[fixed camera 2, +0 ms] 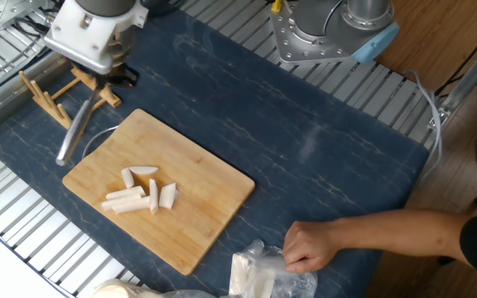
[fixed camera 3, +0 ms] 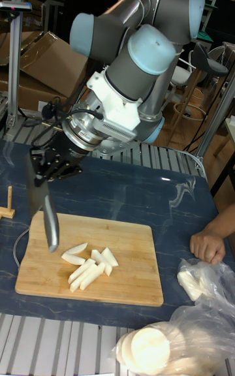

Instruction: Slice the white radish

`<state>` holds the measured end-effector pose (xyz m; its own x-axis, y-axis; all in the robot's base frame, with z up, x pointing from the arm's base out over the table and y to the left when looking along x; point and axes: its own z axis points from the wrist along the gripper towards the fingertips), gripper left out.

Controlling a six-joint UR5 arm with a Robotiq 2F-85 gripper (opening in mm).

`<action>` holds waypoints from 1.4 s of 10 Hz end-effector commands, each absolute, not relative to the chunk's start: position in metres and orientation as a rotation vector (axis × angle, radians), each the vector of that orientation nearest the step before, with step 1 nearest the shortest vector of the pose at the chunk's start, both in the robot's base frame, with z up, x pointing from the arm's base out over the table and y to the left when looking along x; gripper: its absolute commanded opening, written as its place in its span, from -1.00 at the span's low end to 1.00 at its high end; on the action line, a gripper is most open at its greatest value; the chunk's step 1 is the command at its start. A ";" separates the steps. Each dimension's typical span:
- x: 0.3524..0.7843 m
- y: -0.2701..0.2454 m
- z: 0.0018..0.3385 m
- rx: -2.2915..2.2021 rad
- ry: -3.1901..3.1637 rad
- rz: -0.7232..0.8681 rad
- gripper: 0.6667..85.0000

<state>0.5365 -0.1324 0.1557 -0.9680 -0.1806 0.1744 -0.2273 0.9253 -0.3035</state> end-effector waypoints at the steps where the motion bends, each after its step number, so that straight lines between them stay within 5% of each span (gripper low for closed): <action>1: 0.515 -0.079 0.152 -0.127 -2.933 0.248 -0.99; 4: 0.532 -0.065 0.148 -0.321 -2.996 0.183 -0.99; 7: 0.547 -0.089 0.150 -0.141 -3.052 0.311 -0.99; 10: 0.559 -0.148 0.175 0.012 -3.042 0.342 -0.99; 14: 0.565 -0.219 0.166 0.075 -3.086 0.402 -0.99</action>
